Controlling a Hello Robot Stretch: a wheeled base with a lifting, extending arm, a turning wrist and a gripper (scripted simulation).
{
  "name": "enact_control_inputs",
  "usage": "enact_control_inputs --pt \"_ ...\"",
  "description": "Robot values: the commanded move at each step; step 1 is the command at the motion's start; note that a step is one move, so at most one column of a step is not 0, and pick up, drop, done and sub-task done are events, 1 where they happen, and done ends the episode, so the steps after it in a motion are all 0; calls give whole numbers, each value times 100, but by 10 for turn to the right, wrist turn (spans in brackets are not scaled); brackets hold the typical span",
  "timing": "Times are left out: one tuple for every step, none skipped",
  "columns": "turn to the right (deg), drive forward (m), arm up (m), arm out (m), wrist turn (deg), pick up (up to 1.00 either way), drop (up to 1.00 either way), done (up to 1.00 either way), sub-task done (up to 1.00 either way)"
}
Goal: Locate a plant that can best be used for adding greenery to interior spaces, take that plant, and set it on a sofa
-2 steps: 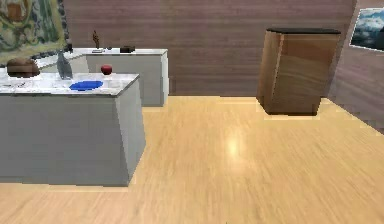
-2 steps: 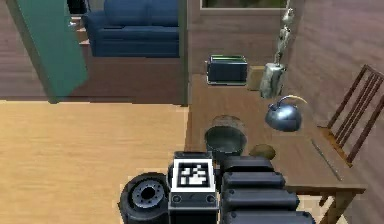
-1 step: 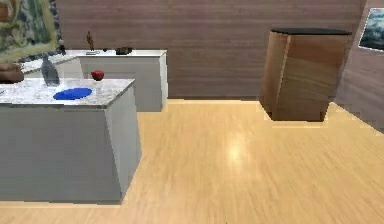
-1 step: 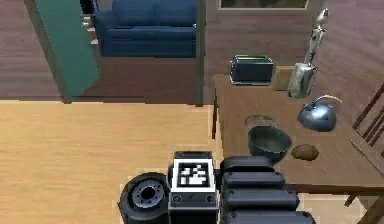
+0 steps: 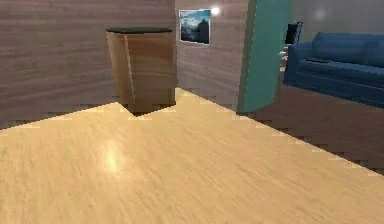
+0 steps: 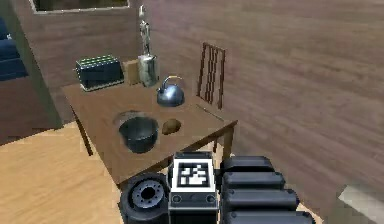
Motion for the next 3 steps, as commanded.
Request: enact_control_inputs --pt "0 50 0 0 0 0 0 0 0" --pt "390 0 0 0 0 0 0 0 0" --pt "0 100 0 0 0 0 0 0 0"
